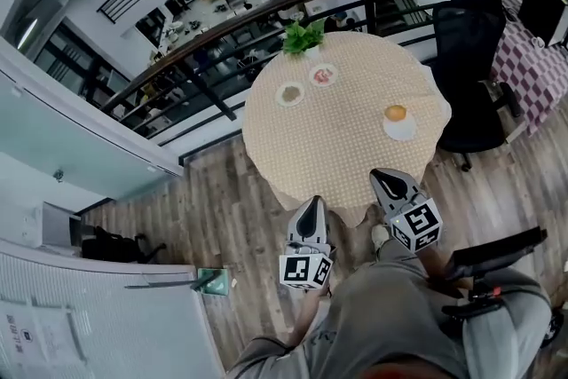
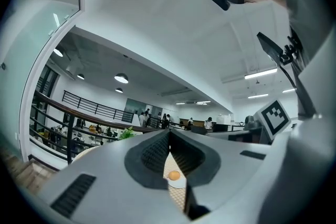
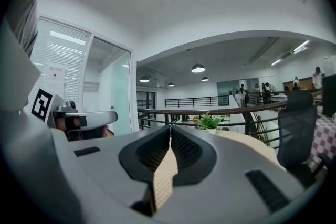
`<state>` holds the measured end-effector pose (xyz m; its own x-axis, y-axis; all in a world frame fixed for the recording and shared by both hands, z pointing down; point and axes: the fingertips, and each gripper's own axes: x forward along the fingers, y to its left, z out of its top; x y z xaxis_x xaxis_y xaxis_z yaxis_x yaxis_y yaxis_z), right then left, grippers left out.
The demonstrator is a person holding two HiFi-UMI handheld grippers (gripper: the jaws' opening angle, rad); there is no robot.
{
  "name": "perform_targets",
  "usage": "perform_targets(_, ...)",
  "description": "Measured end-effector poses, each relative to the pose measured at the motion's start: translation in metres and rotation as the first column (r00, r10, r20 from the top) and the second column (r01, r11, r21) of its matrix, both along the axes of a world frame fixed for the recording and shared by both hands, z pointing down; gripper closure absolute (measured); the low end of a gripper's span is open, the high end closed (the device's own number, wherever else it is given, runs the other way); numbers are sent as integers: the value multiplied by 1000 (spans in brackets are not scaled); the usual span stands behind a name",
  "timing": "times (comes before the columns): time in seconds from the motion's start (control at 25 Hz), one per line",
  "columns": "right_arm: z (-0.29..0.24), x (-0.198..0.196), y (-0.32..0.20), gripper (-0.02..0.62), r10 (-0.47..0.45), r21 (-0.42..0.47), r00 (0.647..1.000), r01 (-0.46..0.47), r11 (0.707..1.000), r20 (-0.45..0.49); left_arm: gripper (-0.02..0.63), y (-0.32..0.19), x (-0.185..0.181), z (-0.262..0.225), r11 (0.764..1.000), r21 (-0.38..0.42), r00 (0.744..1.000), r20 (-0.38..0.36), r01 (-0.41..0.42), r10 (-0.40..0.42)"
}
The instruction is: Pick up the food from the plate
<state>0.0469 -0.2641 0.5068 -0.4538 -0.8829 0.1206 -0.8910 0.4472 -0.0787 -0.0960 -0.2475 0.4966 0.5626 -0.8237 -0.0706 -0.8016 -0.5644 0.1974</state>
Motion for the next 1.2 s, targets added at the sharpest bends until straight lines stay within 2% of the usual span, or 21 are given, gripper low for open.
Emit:
perform_targets(0.32, -5, 44, -62, 574, -52, 17, 999, 52, 999, 16, 595, -52, 40, -3, 998, -25, 997, 39, 61, -60)
perform_targets(0.6, -18, 60, -107, 574, -124, 95, 992, 123, 988, 12, 595, -88, 65, -20, 991, -8, 990, 35, 134, -133)
perform_targets(0.88, -47, 44, -109, 574, -166, 156, 986, 161, 975, 18, 595, -95, 70, -39, 995, 22, 994, 52, 96, -97)
perform_targets(1.08, -70, 45, -108, 574, -141, 194, 990, 137, 971, 7, 595, -98, 66, -57, 994, 58, 995, 27, 90, -92)
perform_targets(1.2, -65, 53, -109, 574, -113, 191, 994, 110, 975, 5, 595, -102, 61, -53, 993, 72, 995, 27, 93, -95)
